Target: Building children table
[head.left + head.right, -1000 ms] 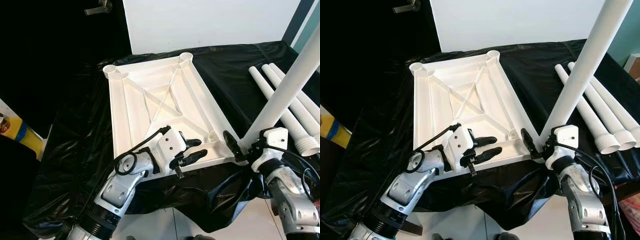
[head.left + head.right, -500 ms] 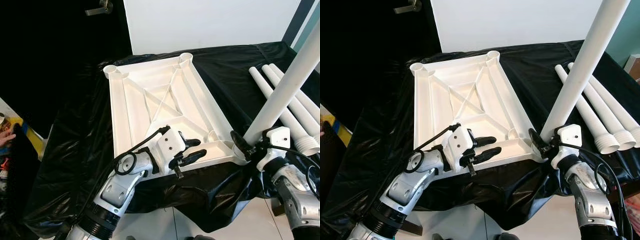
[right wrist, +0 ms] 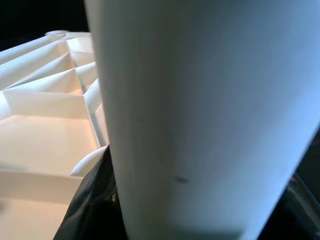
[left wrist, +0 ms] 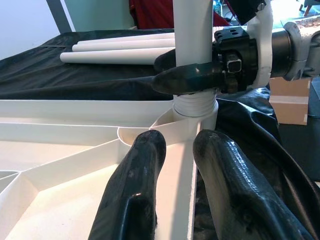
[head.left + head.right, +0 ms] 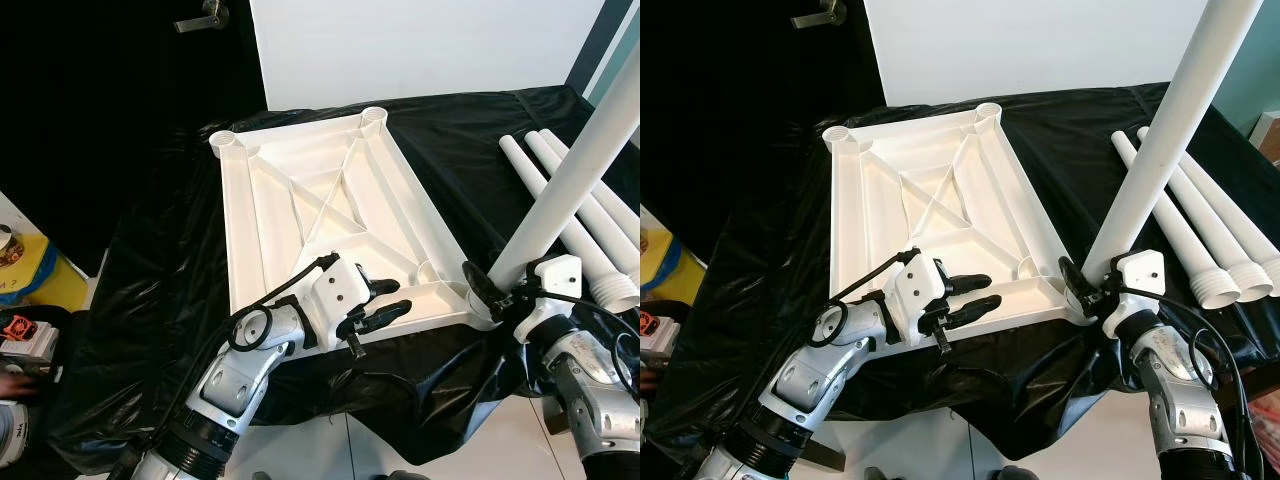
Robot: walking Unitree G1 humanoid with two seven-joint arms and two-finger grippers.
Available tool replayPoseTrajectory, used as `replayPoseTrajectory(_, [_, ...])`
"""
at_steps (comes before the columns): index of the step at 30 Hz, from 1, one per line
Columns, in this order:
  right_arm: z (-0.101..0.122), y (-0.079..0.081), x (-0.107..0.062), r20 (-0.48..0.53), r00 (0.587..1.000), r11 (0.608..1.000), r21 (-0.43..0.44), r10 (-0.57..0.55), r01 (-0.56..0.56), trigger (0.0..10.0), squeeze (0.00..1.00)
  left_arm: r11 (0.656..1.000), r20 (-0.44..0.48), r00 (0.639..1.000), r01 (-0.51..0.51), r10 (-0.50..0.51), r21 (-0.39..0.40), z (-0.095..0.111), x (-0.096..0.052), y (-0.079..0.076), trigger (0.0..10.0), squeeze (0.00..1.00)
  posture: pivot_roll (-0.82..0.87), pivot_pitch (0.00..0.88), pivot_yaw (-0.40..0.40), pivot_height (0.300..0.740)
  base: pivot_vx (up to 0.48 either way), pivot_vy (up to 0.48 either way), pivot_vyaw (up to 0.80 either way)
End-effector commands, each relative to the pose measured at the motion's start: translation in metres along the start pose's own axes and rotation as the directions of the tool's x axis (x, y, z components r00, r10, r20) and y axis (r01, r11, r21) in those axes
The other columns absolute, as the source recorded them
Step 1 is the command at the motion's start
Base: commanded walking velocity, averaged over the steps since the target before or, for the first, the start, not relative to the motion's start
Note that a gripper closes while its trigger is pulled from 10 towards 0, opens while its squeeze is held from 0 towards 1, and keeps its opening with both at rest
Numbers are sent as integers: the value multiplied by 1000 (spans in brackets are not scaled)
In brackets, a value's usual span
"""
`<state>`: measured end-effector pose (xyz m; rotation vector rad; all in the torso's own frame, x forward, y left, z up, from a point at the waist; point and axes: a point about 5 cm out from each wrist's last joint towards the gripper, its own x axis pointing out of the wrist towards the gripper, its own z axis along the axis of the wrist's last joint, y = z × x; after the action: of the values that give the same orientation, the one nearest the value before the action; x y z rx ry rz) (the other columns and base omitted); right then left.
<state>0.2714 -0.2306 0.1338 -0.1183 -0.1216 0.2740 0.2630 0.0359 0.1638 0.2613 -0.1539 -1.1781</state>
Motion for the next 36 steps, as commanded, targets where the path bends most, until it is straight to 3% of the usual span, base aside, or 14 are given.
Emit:
replayPoseTrajectory(1, [-17, 4, -5, -87, 995, 998, 37, -41, 44, 10000, 0, 1000, -6, 1000, -15, 15, 7, -1, -1, -2, 10000, 0, -157, 79, 27, 740, 0, 0, 0])
replayPoseTrajectory(3, [-18, 4, -5, -93, 993, 997, 41, -67, 71, 10000, 0, 1000, -6, 1000, -15, 15, 7, -1, -1, -2, 10000, 0, -157, 79, 27, 740, 0, 0, 0])
replayPoseTrajectory(8, [-18, 23, -3, -113, 954, 954, 85, -279, 289, 10000, 0, 1000, -9, 1000, -14, 14, 8, -2, -2, -2, 10000, 0, -152, 76, 23, 740, 0, 0, 0])
replayPoseTrajectory(9, [-18, 23, -3, -113, 954, 954, 85, -279, 289, 10000, 0, 1000, -9, 1000, -14, 14, 8, -2, -2, -2, 10000, 0, -152, 76, 23, 740, 0, 0, 0])
replayPoseTrajectory(10, [-20, 26, -4, -135, 926, 927, 84, -354, 366, 10000, 0, 1000, -9, 1000, -14, 14, 8, -2, -2, -2, 10000, 0, -151, 77, 23, 740, 0, 0, 0])
replayPoseTrajectory(11, [-20, 26, -4, -135, 926, 927, 84, -354, 366, 10000, 0, 1000, -9, 1000, -14, 14, 8, -2, -2, -2, 10000, 0, -151, 77, 23, 740, 0, 0, 0])
replayPoseTrajectory(13, [-26, 33, -8, -187, 843, 853, 42, -505, 520, 10000, 0, 1000, -9, 1000, -14, 15, 7, -1, -2, -3, 10000, 0, -146, 79, 20, 740, 0, 0, 0])
replayPoseTrajectory(15, [-26, 33, -8, -187, 843, 853, 42, -505, 520, 10000, 0, 1000, -9, 1000, -14, 15, 7, -1, -2, -3, 10000, 0, -146, 79, 20, 740, 0, 0, 0])
replayPoseTrajectory(17, [-27, 44, -10, -213, 787, 798, 50, -579, 600, 10000, 0, 1000, -10, 1000, -17, 17, 6, -1, -3, -3, 10000, 0, -140, 82, 20, 740, 0, 0, 0])
replayPoseTrajectory(36, [-19, 55, -9, -219, 758, 764, 74, -615, 641, 10000, 0, 1000, -14, 1000, -12, 12, -1, -1, -4, -4, 10000, 0, -145, 93, 29, 740, 0, 0, 0])
